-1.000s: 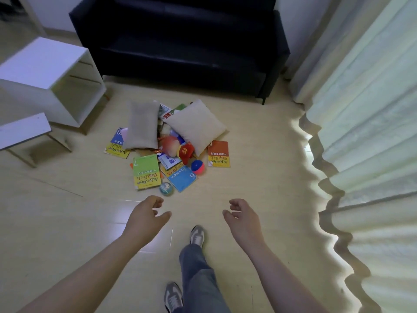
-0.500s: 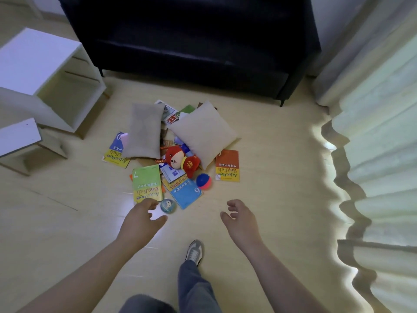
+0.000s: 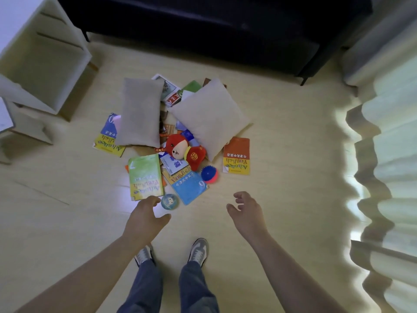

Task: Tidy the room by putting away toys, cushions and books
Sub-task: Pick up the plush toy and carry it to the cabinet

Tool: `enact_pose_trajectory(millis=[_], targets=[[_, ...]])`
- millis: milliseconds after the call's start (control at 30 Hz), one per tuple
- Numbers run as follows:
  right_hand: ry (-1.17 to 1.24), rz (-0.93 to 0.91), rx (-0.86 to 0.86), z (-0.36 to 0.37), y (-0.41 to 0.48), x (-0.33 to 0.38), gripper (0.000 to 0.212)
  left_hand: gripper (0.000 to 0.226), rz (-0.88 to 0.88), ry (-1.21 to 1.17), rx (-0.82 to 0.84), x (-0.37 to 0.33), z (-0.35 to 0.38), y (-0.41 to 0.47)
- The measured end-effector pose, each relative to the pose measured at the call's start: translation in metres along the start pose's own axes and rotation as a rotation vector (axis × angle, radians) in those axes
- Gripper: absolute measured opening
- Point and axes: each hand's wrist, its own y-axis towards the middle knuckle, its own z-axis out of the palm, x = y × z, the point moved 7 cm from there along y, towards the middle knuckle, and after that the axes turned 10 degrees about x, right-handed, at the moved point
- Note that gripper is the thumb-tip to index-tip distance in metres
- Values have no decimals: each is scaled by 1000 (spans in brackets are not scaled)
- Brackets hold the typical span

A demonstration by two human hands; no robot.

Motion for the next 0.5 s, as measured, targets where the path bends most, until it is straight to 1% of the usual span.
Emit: enact_pose_trajectory(millis=[167,367,500], targets=[[-27,50,11,27,57,-16,38,55,-30,24,55,19,16,65],[-52,80,27,72,134,-40,40,62,-45,108,69,48,41,148],[-80,89,50,103,190,-56,44,65,-57,123,77,73,65,201]])
